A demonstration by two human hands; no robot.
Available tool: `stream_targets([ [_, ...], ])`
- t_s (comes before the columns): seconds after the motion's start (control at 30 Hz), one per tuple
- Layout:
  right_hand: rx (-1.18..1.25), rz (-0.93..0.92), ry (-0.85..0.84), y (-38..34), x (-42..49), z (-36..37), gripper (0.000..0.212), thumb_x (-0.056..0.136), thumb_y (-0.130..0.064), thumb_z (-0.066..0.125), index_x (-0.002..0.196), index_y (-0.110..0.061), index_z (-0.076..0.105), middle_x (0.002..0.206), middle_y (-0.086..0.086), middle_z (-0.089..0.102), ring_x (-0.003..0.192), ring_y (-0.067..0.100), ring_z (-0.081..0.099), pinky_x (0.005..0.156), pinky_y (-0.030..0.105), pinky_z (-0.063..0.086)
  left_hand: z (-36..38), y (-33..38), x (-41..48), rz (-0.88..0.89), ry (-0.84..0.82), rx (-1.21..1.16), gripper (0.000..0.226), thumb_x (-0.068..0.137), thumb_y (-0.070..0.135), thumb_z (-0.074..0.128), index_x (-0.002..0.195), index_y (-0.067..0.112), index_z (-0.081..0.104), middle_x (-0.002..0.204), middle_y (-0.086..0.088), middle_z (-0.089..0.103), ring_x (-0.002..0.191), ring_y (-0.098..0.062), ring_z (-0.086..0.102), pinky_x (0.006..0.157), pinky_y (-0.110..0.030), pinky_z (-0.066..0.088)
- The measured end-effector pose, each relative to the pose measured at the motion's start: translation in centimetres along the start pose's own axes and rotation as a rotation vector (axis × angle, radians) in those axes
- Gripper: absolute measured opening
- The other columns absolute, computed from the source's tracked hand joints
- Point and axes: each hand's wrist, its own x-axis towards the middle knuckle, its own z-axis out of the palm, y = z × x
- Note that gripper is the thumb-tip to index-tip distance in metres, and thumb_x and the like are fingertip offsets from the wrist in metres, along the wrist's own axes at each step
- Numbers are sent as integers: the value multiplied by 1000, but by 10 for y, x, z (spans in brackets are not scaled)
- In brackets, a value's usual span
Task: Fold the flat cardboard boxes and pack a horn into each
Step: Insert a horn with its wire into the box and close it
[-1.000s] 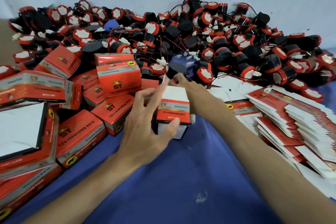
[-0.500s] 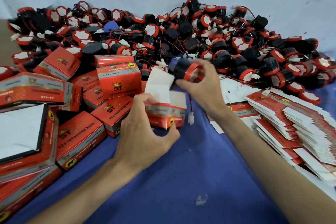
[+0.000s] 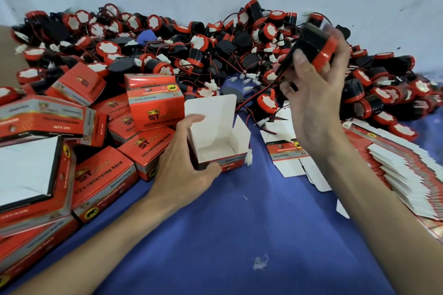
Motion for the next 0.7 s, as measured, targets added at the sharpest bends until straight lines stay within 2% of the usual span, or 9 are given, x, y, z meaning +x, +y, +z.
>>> stream_targets([
  [0.1, 187, 46, -141, -11, 0, 5, 64, 96, -8, 49, 147, -31, 19, 113, 2, 50, 90, 16, 59, 79, 35, 53, -1, 0, 1, 6, -24, -7, 70, 59, 23, 61, 114, 52, 31, 111, 25, 49, 100, -2, 51, 76, -24, 48],
  [0.13, 199, 46, -188, -16, 0, 5, 64, 96, -8, 49, 147, -31, 18, 112, 1, 50, 87, 15, 58, 71, 30, 54, -1, -1, 2, 5, -38, -8, 68, 59, 22, 60, 114, 53, 33, 109, 28, 48, 99, -1, 51, 75, -23, 47],
  [0.2, 133, 25, -301, -27, 1, 4, 67, 92, -8, 51, 147, -28, 19, 111, 3, 47, 82, 15, 53, 51, 18, 47, -1, -3, 3, -4, -64, -28, 66, 61, 19, 59, 113, 51, 36, 106, 26, 50, 97, -6, 52, 75, -34, 50],
  [0.3, -170, -68, -570, -36, -3, 5, 67, 85, -3, 57, 140, -27, 28, 110, 3, 52, 71, 18, 49, 43, 16, 39, -2, -4, 2, 3, -66, -74, 60, 65, 19, 58, 114, 48, 41, 105, 24, 53, 98, -6, 53, 79, -36, 50],
  [0.37, -409, -116, -703, -31, -13, 11, 61, 81, -8, 64, 134, -26, 40, 109, 4, 54, 77, 9, 56, 62, 17, 46, -3, -4, 2, 25, -59, -107, 47, 71, 34, 60, 113, 46, 44, 104, 24, 55, 99, -3, 54, 81, -23, 46],
  [0.4, -566, -161, -753, -25, -18, 14, 57, 80, -15, 66, 132, -26, 45, 108, 3, 53, 88, 9, 56, 77, 18, 45, -2, -3, 3, 30, -64, -129, 43, 72, 45, 61, 112, 44, 45, 104, 24, 57, 100, -1, 55, 80, -16, 45],
  [0.47, -899, -242, -838, -9, -26, 19, 55, 83, -27, 67, 135, -30, 48, 110, 1, 48, 103, 17, 51, 91, 23, 41, -3, -1, 4, 26, -88, -188, 44, 73, 52, 63, 113, 45, 45, 107, 26, 60, 103, 5, 56, 80, -8, 44],
  [0.57, -1288, -240, -895, 6, -29, 17, 59, 87, -41, 62, 141, -40, 38, 124, -1, 40, 105, 23, 53, 84, 41, 48, -4, -1, 6, 58, -102, -170, 56, 74, 33, 71, 117, 46, 39, 112, 40, 53, 108, 14, 51, 82, -2, 41],
  [0.7, -1515, -335, -904, 15, -29, 6, 73, 82, -52, 62, 145, -34, 31, 129, -8, 47, 97, 25, 58, 69, 41, 50, -4, -4, 6, 91, -87, -122, 60, 68, 28, 72, 114, 44, 36, 106, 42, 51, 105, 13, 51, 81, -3, 40],
])
